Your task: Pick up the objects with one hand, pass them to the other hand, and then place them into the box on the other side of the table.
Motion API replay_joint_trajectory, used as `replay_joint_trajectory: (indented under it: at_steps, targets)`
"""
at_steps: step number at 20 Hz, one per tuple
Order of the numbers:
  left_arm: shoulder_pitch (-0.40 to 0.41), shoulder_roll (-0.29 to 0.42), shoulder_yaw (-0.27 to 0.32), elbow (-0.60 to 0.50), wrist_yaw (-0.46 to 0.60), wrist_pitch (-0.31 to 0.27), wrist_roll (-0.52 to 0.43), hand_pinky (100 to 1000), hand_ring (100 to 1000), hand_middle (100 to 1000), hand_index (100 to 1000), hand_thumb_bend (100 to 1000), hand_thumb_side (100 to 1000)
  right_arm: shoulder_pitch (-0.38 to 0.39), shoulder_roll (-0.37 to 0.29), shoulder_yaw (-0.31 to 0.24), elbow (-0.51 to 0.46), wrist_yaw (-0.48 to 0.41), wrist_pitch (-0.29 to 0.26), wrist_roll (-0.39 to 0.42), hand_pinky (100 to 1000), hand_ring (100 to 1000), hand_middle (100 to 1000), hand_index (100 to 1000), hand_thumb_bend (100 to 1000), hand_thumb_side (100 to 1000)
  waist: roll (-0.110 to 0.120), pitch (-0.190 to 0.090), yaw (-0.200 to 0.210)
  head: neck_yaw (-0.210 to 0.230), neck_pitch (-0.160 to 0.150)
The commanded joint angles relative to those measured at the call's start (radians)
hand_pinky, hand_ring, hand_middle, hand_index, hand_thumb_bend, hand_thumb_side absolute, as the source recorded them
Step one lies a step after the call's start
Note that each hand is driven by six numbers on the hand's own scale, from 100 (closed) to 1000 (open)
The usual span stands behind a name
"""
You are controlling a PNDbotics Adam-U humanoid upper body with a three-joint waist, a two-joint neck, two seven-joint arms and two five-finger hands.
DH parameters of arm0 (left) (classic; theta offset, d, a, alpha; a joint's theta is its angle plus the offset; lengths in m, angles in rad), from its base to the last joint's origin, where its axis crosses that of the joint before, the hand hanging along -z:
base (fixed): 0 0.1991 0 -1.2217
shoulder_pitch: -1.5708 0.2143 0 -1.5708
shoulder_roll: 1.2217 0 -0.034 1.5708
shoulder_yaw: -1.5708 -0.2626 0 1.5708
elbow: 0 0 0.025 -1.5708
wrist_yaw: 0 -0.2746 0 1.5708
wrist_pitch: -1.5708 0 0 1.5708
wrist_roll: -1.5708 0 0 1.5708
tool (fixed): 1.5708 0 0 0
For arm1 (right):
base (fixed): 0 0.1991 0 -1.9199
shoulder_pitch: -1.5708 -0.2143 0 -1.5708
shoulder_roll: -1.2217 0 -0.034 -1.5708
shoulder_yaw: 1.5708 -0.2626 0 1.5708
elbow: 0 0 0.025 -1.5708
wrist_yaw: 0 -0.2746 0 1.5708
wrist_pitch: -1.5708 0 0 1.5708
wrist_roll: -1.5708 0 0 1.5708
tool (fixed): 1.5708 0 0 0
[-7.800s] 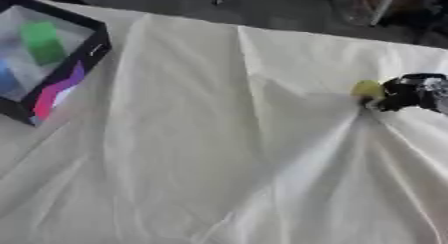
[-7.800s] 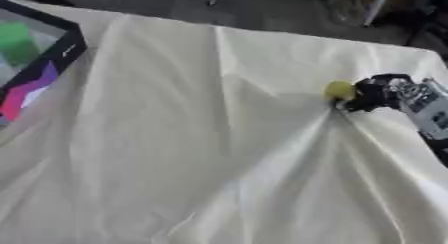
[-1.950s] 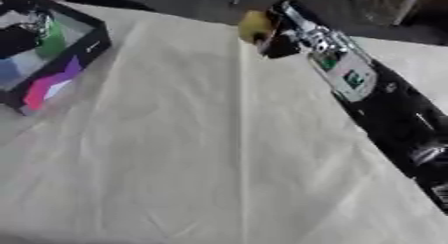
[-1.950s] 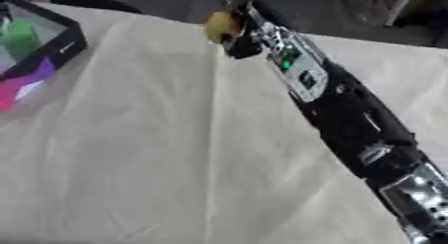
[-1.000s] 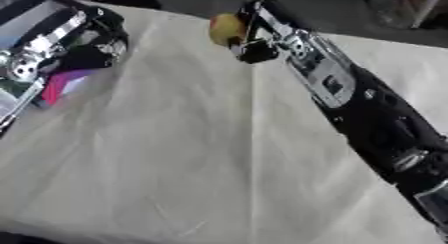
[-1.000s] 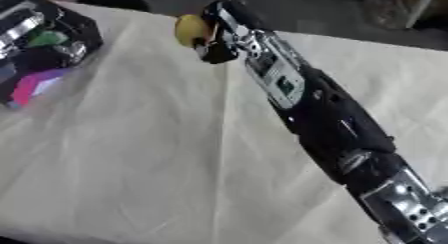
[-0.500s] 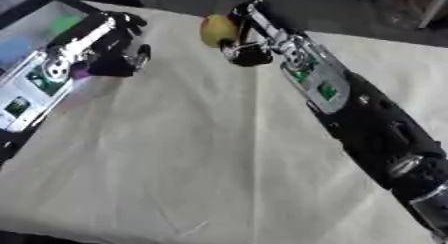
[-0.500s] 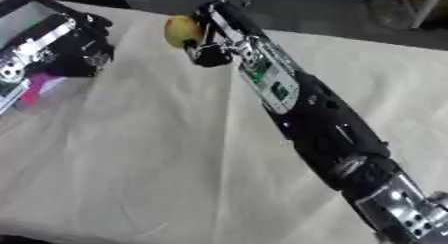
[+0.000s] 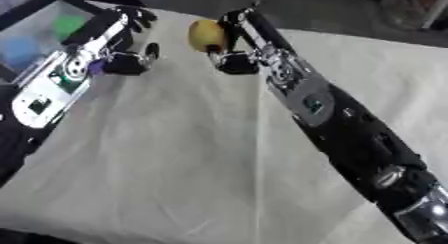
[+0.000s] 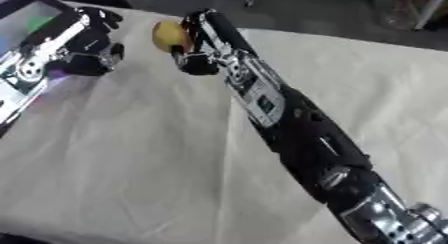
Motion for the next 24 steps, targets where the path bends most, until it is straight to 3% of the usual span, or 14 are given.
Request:
replay_joint_trajectory:
  at_steps: [1,6,15,24]
  targets:
    - [-0.03,0.001,0.0,-0.006,-0.01,-0.011,0.006,936,774,731,867,129,245,-0.014,0.012,0.001,-0.011,-0.031,0.004,-0.016,797,484,410,282,100,100,0.024,-0.012,0.002,-0.001,0.001]
    - [-0.042,-0.011,-0.015,-0.016,-0.006,-0.04,-0.011,937,777,734,865,207,321,-0.011,0.023,0.006,-0.017,-0.037,0.006,-0.022,797,484,409,269,100,100,0.024,-0.011,0.004,-0.004,0.001]
    - [-0.056,-0.041,-0.022,0.016,-0.054,-0.07,-0.035,929,779,737,865,317,293,-0.011,0.038,0.007,-0.033,-0.032,-0.001,-0.026,793,482,406,245,100,100,0.022,-0.012,0.005,-0.009,0.001]
    - [-0.066,-0.077,-0.02,0.06,-0.085,-0.092,-0.025,932,778,735,867,316,312,-0.005,0.044,0.007,-0.044,-0.028,-0.006,-0.024,794,481,405,230,100,100,0.02,-0.011,0.006,-0.008,0.001]
